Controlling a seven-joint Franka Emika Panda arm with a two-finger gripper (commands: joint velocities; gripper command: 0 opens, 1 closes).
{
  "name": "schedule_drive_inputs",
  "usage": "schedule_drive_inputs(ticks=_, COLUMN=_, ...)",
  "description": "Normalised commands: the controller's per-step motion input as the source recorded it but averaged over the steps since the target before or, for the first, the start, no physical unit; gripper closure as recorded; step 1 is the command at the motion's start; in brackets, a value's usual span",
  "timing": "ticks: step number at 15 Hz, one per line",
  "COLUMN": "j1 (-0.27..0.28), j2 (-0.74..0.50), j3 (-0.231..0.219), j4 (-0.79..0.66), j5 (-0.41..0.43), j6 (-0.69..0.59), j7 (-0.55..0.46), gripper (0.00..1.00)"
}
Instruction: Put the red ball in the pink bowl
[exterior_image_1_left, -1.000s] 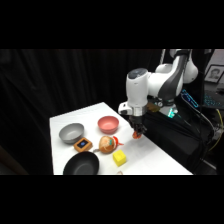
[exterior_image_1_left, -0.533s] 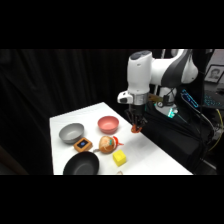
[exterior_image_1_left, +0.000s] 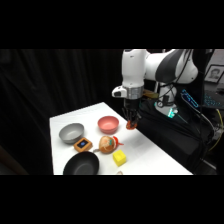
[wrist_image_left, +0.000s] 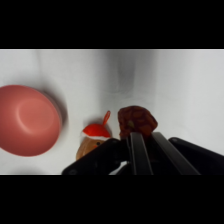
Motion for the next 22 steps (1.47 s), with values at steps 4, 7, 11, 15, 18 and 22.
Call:
schedule_drive_inputs(ticks=4, j1=-0.117, j2=-0.05, j3=-0.083, j4=0.13, j5=0.01, j6=-0.07, j7=-0.06, gripper=0.97)
schedule_drive_inputs(ticks=7, j1=-0.132, j2=0.02, j3=-0.096, j4=0.17, j5=-0.008, j6=-0.08, j7=-0.07, gripper=0.97)
schedule_drive_inputs(ticks=11, j1=-0.133, j2=0.09, j3=-0.098, j4=0.21, j5=-0.021, j6=-0.1, j7=-0.07, gripper=0.97)
schedule_drive_inputs(ticks=15, j1=-0.112, j2=0.15, j3=-0.087, j4=0.24, j5=-0.034, j6=-0.12, j7=-0.07, gripper=0.97)
schedule_drive_inputs(ticks=18, j1=-0.097, j2=0.15, j3=-0.084, j4=0.25, j5=-0.029, j6=-0.13, j7=-0.07, gripper=0.97)
schedule_drive_inputs(ticks=22, j1=-0.09, j2=0.14, j3=-0.083, j4=0.24, j5=-0.032, j6=-0.14, j7=-0.07, gripper=0.97)
